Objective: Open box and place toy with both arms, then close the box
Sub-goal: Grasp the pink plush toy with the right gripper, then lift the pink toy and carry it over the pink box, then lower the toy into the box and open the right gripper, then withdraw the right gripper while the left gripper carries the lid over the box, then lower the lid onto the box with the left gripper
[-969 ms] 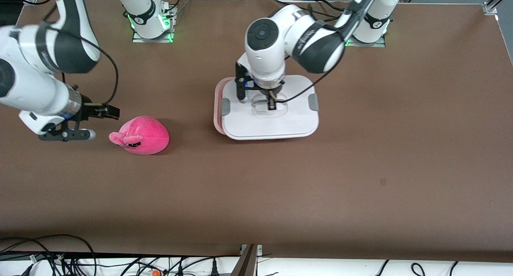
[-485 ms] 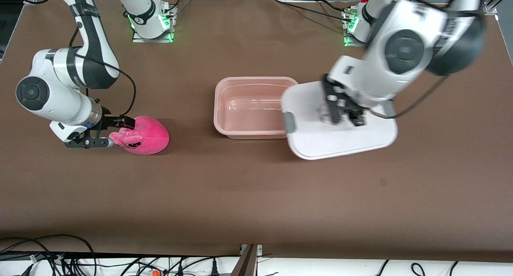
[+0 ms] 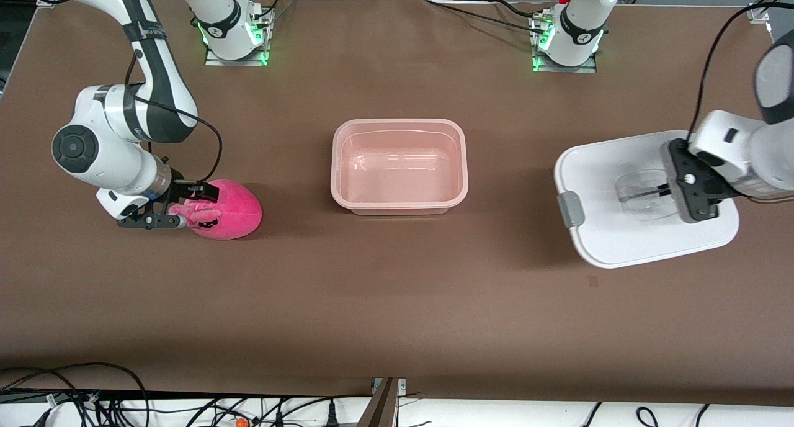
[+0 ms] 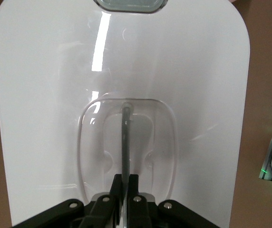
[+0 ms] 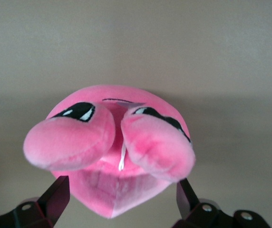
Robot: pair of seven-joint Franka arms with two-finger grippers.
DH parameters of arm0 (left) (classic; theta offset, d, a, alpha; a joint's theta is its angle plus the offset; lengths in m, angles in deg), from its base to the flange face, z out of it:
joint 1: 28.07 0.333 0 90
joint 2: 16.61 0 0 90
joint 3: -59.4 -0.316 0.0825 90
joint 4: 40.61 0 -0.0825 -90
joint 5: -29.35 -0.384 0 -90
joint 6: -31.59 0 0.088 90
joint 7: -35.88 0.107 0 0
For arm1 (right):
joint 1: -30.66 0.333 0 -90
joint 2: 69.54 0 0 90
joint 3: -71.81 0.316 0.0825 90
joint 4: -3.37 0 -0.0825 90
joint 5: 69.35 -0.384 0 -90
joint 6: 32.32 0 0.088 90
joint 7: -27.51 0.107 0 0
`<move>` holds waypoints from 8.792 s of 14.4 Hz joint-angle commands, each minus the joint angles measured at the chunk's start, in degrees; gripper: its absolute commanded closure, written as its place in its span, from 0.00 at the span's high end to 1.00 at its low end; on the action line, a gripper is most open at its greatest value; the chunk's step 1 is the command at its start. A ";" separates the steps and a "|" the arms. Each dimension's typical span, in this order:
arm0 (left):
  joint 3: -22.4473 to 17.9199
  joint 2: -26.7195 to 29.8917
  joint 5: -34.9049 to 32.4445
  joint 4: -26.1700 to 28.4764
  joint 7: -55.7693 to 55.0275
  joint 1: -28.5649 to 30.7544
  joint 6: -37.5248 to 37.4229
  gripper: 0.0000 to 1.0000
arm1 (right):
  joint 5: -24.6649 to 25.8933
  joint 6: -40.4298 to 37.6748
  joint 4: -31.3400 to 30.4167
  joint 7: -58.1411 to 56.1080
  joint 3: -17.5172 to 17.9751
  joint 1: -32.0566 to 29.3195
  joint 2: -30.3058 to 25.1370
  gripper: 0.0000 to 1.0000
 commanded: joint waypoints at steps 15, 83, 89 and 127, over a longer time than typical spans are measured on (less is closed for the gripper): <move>1.66 -0.47 -5.45 -0.98 1.63 2.00 -2.48 0.00 | -0.82 -8.15 7.30 -3.19 4.75 0.03 0.02 0.00; 7.62 -0.21 -4.48 -0.19 2.51 2.01 -4.76 0.00 | 10.90 -34.02 50.48 -5.47 5.21 25.01 12.08 1.00; 15.20 -1.53 -5.01 -0.19 1.36 -6.67 0.93 0.00 | -0.37 -35.17 35.57 0.21 -7.18 23.06 -1.81 1.00; 13.70 -15.94 -9.67 2.89 -41.97 -36.84 21.51 0.00 | -1.78 -39.57 18.58 1.73 3.52 -1.55 -17.56 1.00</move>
